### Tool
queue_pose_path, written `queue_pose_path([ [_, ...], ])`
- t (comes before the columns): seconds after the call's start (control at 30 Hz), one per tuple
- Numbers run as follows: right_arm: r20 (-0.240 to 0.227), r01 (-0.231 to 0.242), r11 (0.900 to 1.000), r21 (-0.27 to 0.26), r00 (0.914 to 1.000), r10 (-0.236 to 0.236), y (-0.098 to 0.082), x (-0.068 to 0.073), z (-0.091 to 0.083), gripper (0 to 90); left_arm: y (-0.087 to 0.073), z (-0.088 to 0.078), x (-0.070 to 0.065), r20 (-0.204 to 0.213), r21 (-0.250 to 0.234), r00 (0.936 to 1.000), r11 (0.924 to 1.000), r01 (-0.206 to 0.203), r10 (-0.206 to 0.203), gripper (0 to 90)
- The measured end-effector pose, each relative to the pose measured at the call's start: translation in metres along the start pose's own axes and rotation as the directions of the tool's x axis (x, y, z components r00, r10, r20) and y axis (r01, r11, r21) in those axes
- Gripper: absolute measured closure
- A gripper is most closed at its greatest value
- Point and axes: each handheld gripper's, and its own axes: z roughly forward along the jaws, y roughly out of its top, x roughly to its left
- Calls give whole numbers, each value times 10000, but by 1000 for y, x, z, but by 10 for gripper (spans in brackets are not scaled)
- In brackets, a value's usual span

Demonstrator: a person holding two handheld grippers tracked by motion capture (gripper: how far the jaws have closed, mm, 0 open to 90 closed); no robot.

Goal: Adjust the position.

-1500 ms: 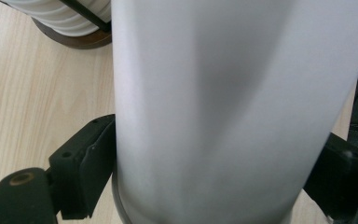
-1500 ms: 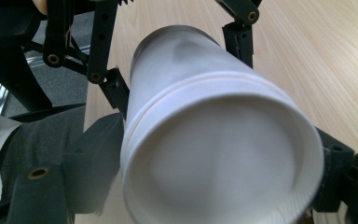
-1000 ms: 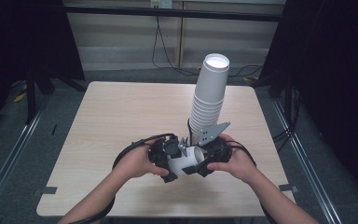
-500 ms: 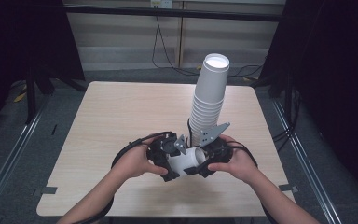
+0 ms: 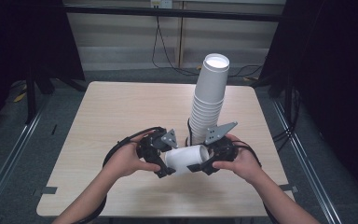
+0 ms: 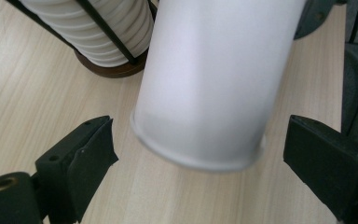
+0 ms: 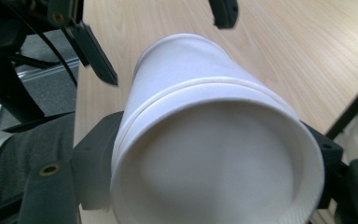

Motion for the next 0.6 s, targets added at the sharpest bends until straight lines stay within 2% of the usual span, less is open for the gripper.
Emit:
queue_pose_path([
  [0.03, 23, -49, 10000, -38, 10000, 50, -2, -1, -2, 234, -5, -3, 2, -62, -155, 9998, 9997, 208, -209, 84],
  [0.2, 42, -131, 9997, -206, 9999, 132, -4, -1, -5, 233, -16, -6, 4, -41, -482, 9988, 9977, 482, -485, 84],
  [0.27, 89, -187, 9993, -310, 9998, 190, -5, -2, -7, 232, -26, -3, 5, 65, -867, 9964, 9926, 853, -850, 84],
  [0.4, 65, -261, 9990, -362, 9996, 263, -5, -3, -9, 232, -34, 1, 5, 160, -1015, 9945, 9894, 1043, -1032, 85],
  [0.5, 45, -317, 9985, -453, 9995, 320, -5, -4, -10, 231, -42, 8, 5, 301, -1206, 9916, 9843, 1289, -1262, 85],
  [0.6, 22, -370, 9978, -541, 9993, 371, -5, -4, -10, 231, -46, 11, 6, 462, -1627, 9862, 9728, 1646, -1591, 85],
])
